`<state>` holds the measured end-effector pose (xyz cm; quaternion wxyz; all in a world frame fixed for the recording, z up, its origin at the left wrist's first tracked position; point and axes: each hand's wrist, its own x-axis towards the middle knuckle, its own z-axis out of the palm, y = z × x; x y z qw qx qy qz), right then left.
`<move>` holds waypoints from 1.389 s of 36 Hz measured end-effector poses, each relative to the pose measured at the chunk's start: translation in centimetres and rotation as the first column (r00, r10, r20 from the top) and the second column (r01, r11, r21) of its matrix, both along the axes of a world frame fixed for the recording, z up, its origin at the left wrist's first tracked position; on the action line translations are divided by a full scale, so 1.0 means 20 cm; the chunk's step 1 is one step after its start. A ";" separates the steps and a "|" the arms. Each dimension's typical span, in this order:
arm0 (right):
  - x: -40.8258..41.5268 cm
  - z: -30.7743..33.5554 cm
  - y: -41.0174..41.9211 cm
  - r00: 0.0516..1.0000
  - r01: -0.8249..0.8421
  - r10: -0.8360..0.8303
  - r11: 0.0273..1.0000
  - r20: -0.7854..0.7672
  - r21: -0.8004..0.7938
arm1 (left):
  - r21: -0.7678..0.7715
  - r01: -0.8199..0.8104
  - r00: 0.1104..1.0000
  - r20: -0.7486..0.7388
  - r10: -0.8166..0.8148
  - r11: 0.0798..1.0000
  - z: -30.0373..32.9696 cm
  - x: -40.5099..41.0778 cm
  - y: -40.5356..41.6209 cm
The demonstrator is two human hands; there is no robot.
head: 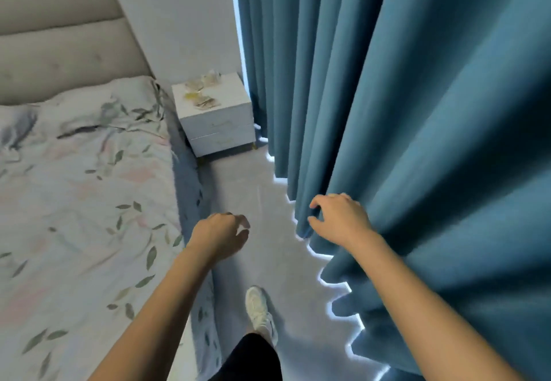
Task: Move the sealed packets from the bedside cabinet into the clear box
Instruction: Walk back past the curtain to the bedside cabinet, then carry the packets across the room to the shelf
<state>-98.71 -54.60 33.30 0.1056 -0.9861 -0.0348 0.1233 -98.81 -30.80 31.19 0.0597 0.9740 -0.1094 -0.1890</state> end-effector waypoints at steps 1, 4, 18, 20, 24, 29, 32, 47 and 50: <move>0.11 0.00 0.05 1.000 -0.022 0.022 1.000 -0.001 -0.001 | 0.006 -0.013 1.000 -0.005 0.013 1.000 0.00 0.08 0.05; 0.42 0.00 0.19 0.999 -0.051 0.051 0.999 -0.005 0.007 | 0.024 -0.064 0.998 -0.002 0.064 0.998 -0.01 0.36 0.19; 1.66 0.03 0.58 0.988 -0.149 0.149 0.989 -0.041 0.012 | -0.001 -0.243 0.970 0.012 0.243 0.970 0.03 1.40 0.62; 1.82 -0.01 0.61 0.984 -0.164 0.164 0.986 -0.064 0.013 | 0.000 -0.244 0.970 -0.009 0.244 0.970 0.01 1.55 0.64; 2.19 -0.06 0.66 0.973 -0.207 0.206 0.978 -0.104 -0.002 | -0.005 -0.254 0.967 -0.003 0.254 0.967 -0.03 1.91 0.67; 2.74 -0.08 0.75 0.954 -0.296 0.293 0.954 -0.068 -0.044 | -0.003 -0.334 0.940 0.065 0.334 0.942 -0.04 2.40 0.72; 3.04 -0.05 0.82 0.943 -0.329 0.325 0.942 -0.068 -0.064 | -0.017 -0.363 0.928 0.083 0.364 0.931 -0.01 2.65 0.75; 4.19 -0.21 1.34 0.874 -0.475 0.466 0.879 -0.135 -0.039 | 0.009 -0.495 0.868 0.049 0.494 0.869 -0.06 3.66 1.22; 4.40 -0.28 1.49 0.869 -0.484 0.474 0.874 -0.140 -0.046 | -0.013 -0.518 0.853 0.069 0.517 0.856 -0.12 3.89 1.36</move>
